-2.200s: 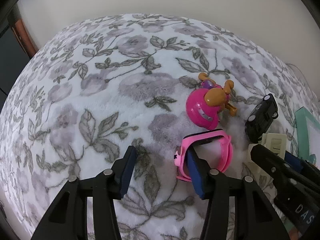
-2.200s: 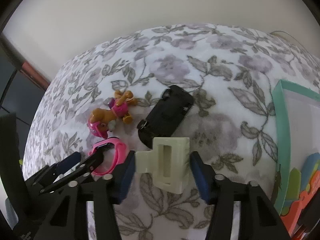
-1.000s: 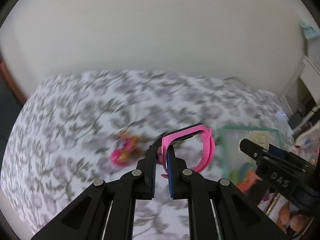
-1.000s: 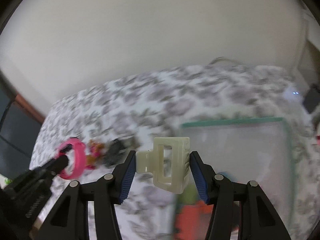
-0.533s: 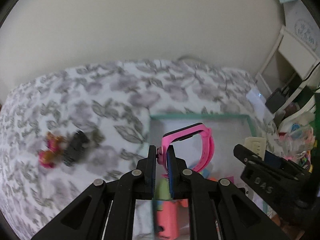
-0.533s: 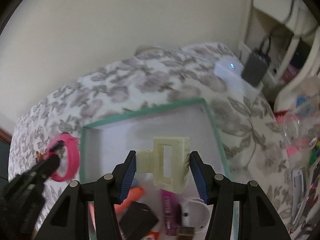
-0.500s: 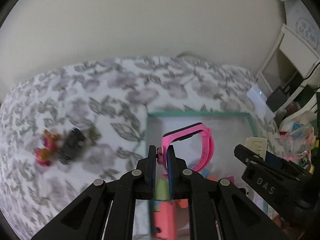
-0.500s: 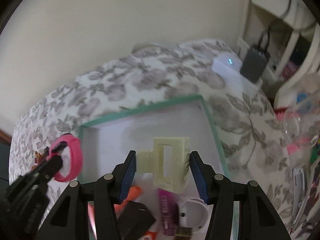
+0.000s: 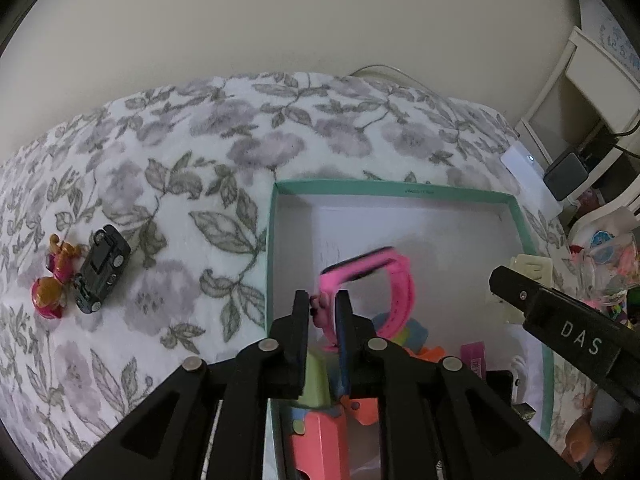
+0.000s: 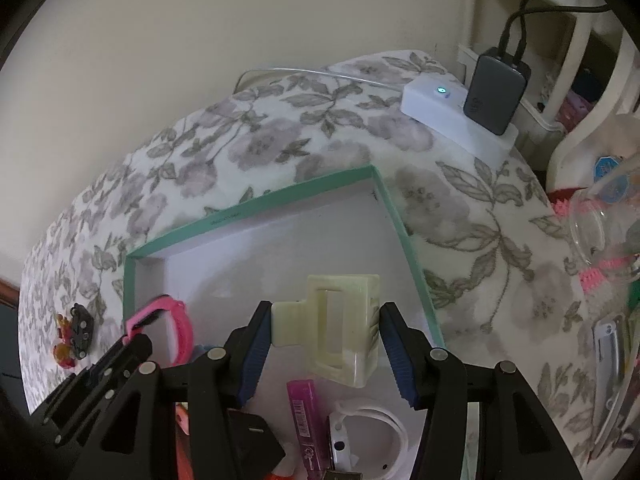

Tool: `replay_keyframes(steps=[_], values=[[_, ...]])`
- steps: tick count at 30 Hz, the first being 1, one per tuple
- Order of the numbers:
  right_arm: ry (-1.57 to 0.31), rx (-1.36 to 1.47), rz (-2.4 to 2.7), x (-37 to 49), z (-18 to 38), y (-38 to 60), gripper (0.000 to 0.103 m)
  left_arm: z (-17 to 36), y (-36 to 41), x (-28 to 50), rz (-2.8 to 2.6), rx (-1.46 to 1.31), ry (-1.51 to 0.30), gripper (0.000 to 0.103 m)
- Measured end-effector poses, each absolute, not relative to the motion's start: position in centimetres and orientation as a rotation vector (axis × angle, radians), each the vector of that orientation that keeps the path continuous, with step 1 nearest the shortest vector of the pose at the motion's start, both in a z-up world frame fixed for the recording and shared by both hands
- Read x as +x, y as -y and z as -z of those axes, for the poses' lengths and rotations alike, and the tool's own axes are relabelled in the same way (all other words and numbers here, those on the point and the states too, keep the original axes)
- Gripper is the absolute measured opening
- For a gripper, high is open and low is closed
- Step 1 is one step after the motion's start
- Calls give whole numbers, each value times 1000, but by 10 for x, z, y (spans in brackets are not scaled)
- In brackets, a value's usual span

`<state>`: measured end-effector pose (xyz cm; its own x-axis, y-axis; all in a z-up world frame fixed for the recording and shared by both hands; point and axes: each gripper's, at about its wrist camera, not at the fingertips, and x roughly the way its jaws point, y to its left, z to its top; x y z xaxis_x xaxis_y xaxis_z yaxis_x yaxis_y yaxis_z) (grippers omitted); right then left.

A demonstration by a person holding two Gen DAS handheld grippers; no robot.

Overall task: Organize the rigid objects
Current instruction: 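Lift and carry the watch band and hair clip with both tools over the tray, then open the left tool to drop the watch band while the right tool releases the hair clip into the tray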

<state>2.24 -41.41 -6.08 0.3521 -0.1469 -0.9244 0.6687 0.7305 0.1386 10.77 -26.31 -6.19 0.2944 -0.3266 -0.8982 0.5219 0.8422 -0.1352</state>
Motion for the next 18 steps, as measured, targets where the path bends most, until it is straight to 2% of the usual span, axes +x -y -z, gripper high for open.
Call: replay_keyframes(steps=[1,3,5,11,13,14,15,16,18], values=[[-1093,554,566,22,60,414,57,61,263,108,571,196,-1137,19],[-1092,547,574,23,58,414,57,56,263,107,577,197,-1122,32],[-1087,543,576,23,55,414,57,49,262,106,587,197,-1107,39],[-1049,539,564,22,39,412,57,30,256,110,575,183,-1086,41],[-1036,531,566,21,32,412,60,23,252,113,565,175,-1078,44],[-1027,525,568,21,29,411,62,19,249,114,556,171,-1075,55],[-1020,521,570,21,26,411,64,15,246,116,547,165,-1072,70],[-1010,516,575,20,22,411,65,13,244,117,543,156,-1068,74],[-1000,512,578,20,18,410,68,6,239,120,532,140,-1060,76]])
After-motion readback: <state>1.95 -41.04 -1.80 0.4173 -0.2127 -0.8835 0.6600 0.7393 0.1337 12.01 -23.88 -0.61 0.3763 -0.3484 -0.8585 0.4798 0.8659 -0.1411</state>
